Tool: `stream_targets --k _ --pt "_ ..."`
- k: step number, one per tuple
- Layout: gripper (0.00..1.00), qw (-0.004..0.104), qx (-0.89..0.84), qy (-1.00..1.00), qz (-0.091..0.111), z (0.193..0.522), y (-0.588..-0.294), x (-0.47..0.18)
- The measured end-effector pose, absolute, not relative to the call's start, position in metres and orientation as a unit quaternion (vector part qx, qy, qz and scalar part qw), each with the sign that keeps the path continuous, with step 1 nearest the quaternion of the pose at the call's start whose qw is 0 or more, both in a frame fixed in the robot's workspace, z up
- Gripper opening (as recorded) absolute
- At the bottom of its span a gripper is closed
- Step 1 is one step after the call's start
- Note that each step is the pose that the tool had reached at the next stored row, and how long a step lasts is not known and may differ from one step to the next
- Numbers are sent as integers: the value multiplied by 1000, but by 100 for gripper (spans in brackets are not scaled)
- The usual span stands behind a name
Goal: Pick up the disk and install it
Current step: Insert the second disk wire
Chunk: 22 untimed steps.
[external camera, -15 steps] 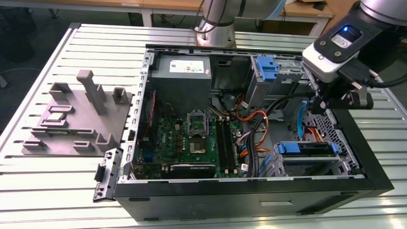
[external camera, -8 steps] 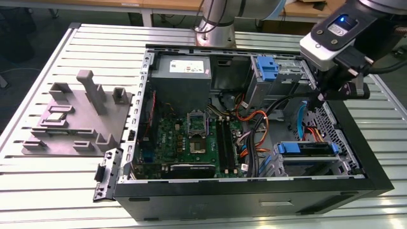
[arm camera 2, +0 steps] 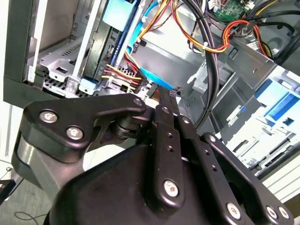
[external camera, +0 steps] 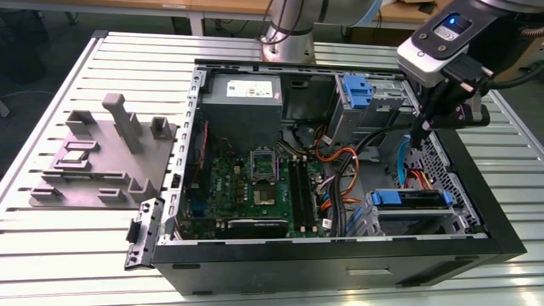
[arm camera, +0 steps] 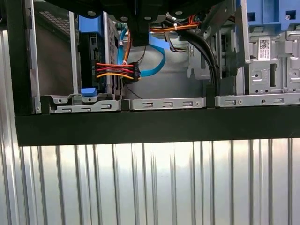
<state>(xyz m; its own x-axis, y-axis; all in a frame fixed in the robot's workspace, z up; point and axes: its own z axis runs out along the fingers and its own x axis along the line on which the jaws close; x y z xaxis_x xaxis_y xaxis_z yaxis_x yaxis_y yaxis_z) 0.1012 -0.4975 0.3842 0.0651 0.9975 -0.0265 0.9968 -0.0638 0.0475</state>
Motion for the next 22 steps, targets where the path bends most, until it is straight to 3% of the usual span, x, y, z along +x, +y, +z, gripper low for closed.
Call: stream_targets --k 5,6,11,16,17,22 --pt "11 32 729 684 1 383 -497 102" --pt "17 32 729 684 1 383 -497 102" --pt "17 32 729 684 0 382 -494 103" --pt "18 37 729 684 -4 380 -493 103" --pt "25 39 729 684 -6 379 -493 103" --pt "25 45 728 684 -12 371 -494 103"
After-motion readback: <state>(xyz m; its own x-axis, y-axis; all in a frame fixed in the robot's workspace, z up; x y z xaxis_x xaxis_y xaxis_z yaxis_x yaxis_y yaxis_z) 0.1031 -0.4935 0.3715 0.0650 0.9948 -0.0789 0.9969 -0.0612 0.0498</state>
